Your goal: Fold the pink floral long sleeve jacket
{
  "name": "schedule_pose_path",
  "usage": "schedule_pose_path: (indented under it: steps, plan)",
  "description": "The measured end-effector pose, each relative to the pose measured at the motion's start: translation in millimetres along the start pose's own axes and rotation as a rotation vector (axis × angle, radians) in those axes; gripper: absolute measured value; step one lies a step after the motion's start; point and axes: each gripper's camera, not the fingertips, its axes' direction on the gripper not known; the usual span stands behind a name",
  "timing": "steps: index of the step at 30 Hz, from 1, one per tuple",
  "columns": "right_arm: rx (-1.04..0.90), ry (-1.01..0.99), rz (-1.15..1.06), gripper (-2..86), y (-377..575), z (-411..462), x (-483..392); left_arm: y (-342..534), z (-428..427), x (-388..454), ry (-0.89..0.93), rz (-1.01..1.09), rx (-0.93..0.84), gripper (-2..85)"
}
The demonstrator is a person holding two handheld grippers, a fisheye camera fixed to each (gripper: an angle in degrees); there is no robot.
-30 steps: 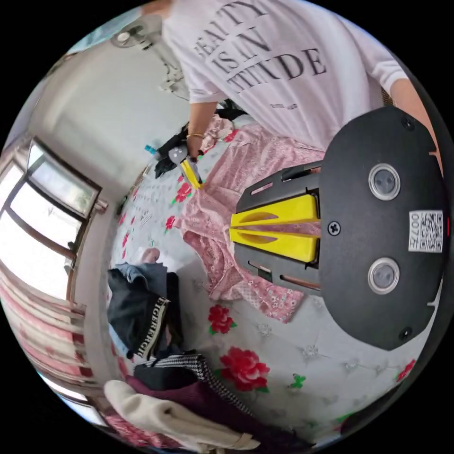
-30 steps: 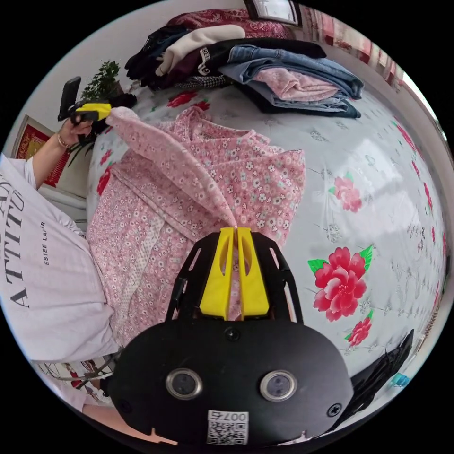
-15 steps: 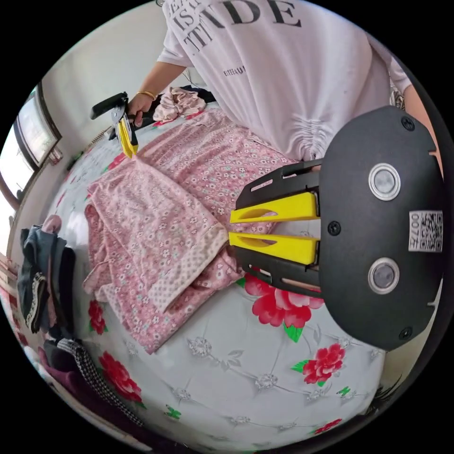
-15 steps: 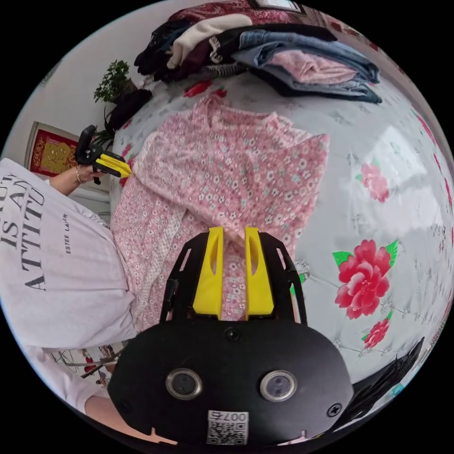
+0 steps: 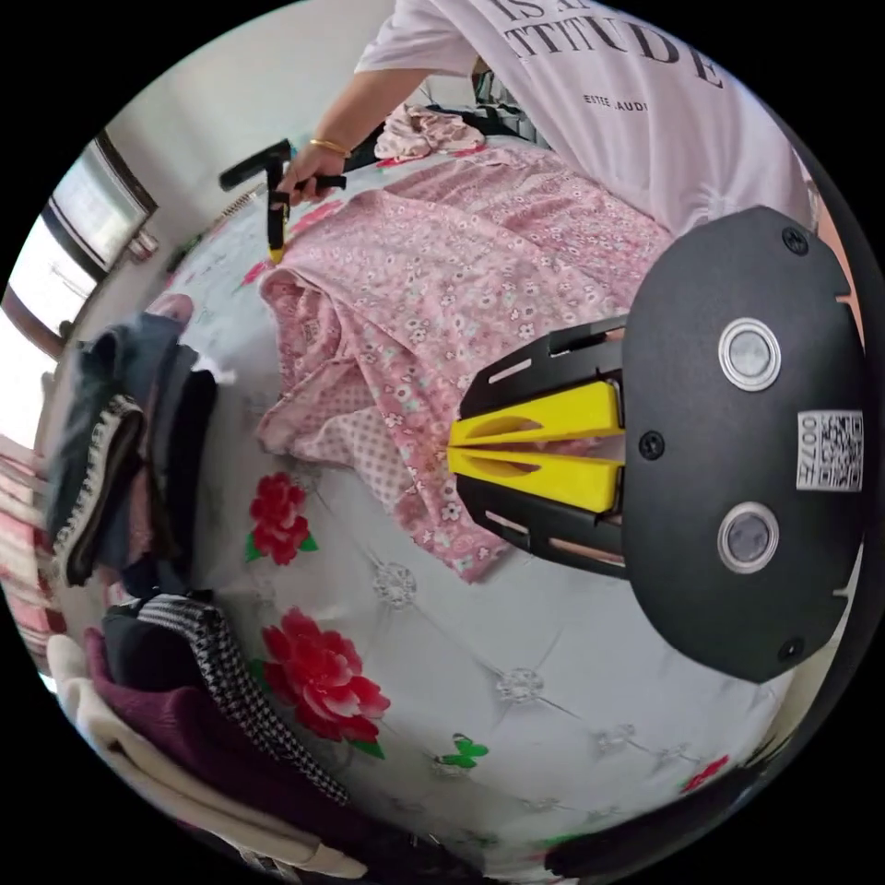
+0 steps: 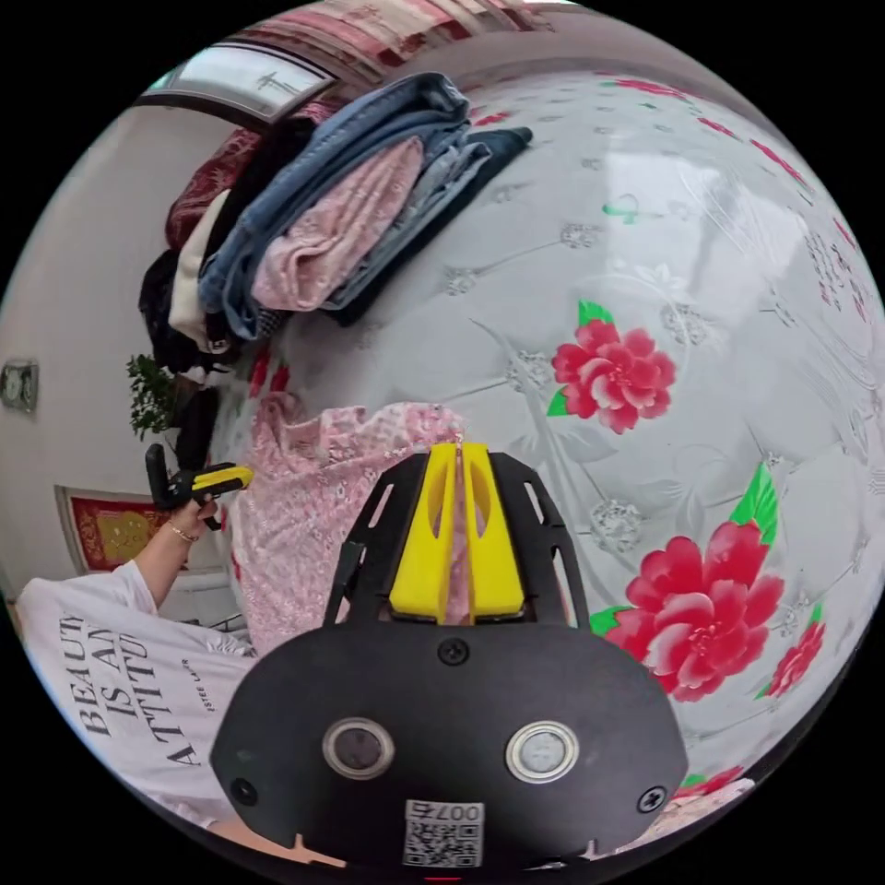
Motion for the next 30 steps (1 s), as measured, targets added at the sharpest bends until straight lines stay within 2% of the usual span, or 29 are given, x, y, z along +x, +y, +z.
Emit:
schedule_pose_path:
  steps: [6, 8, 11, 14, 17, 22, 30]
  plan:
    - [0.075, 0.078, -0.043, 1.8, 9, -18, 1, 1, -7, -2, 0.037, -0.072, 0.056, 0.3]
    - [0.202, 0.142, -0.1, 2.6, 19, -42, -20, -10, -22, 4, 0.043, -0.061, 0.12, 3.5]
    - [0.251, 0.096, -0.232, 3.3, 22, -45, -62, -43, -32, 15, 0.051, -0.012, 0.189, 7.9]
    - [0.178, -0.037, -0.382, 3.6, 13, -11, -118, -83, -12, 21, 0.059, -0.008, 0.191, 10.4]
    - [0.078, -0.121, -0.449, 3.5, 1, 40, -164, -113, 22, 14, 0.066, -0.097, 0.125, 11.0]
    - [-0.072, -0.171, -0.475, 3.0, -19, 115, -209, -115, 41, -12, -0.03, -0.272, 0.078, 2.4]
    - [-0.163, -0.183, -0.462, 0.8, -45, 173, -232, -89, 62, -37, -0.042, -0.307, 0.03, -0.9]
